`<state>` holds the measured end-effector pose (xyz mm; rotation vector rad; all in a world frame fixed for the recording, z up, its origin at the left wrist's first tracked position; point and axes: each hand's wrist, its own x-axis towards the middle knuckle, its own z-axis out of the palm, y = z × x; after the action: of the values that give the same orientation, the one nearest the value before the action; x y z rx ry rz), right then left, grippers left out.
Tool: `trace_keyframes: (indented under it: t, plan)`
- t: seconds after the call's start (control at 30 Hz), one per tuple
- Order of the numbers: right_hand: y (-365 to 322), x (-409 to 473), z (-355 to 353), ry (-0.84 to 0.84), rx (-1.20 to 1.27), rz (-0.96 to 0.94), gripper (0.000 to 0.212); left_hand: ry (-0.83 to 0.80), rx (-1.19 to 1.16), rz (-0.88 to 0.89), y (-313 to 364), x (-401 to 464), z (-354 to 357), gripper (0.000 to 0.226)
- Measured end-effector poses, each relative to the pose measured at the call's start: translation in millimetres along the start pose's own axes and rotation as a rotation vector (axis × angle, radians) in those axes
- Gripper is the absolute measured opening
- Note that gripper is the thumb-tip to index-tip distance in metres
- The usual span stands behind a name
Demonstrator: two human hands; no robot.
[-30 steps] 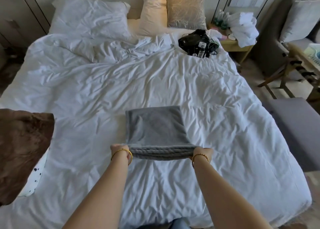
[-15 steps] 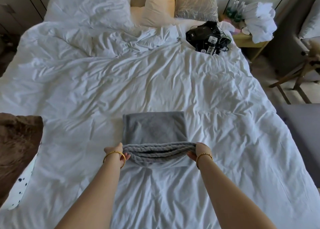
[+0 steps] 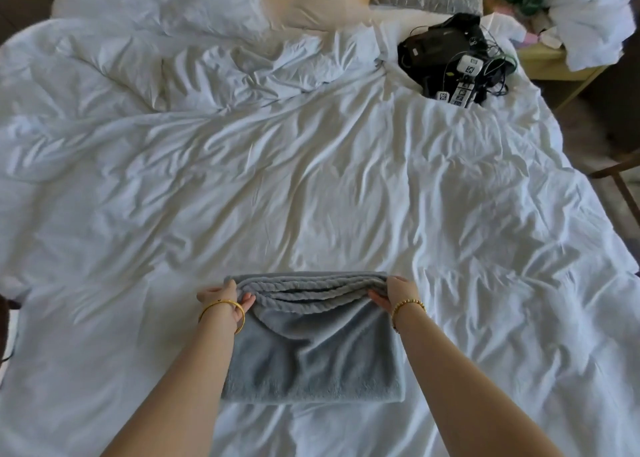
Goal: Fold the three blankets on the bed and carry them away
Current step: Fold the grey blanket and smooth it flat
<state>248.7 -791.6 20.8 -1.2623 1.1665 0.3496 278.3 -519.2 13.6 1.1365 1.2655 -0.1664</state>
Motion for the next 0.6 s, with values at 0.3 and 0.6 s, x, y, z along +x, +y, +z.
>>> trace_keyframes:
  t: [0.3,0.6]
  plan:
    - [65,-5,28,0.223,-0.675,-0.830,0.055,-0.098,1.133,1.269,-55,-11,0,0.045]
    - [93,46,34,0.011,-1.529,-0.764,0.055,-0.486,1.978,1.115,-90,35,27,0.057]
